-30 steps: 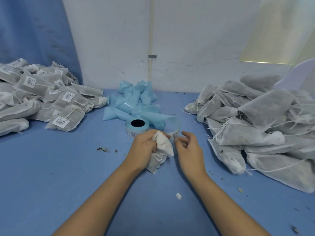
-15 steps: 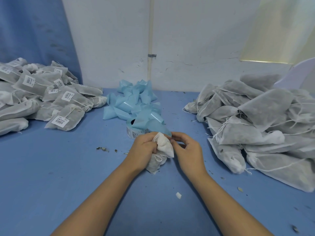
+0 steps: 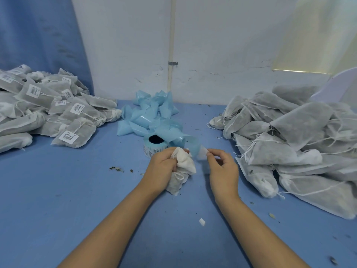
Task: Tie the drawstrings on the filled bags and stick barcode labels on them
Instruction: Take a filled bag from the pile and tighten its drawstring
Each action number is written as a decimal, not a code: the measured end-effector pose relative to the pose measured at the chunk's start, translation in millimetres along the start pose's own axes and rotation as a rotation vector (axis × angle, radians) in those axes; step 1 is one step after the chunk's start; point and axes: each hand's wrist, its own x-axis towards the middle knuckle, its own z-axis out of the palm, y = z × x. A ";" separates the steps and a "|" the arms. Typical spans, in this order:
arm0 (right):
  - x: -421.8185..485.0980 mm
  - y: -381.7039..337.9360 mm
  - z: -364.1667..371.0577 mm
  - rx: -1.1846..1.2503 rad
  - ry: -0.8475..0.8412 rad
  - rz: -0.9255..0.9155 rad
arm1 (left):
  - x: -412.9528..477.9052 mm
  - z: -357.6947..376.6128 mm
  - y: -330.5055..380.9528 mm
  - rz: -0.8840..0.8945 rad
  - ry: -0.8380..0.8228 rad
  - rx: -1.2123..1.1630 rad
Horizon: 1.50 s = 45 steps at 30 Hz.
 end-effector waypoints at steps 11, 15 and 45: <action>-3.8 -8.7 -2.9 0.181 -0.028 0.095 | 4.1 1.9 1.6 0.033 0.082 -0.004; -3.4 -11.6 -2.5 0.219 -0.008 0.132 | 5.9 2.3 4.0 0.017 0.143 -0.111; -17.4 -45.6 11.6 0.843 -0.314 0.905 | 9.0 9.7 13.7 0.240 0.482 -0.006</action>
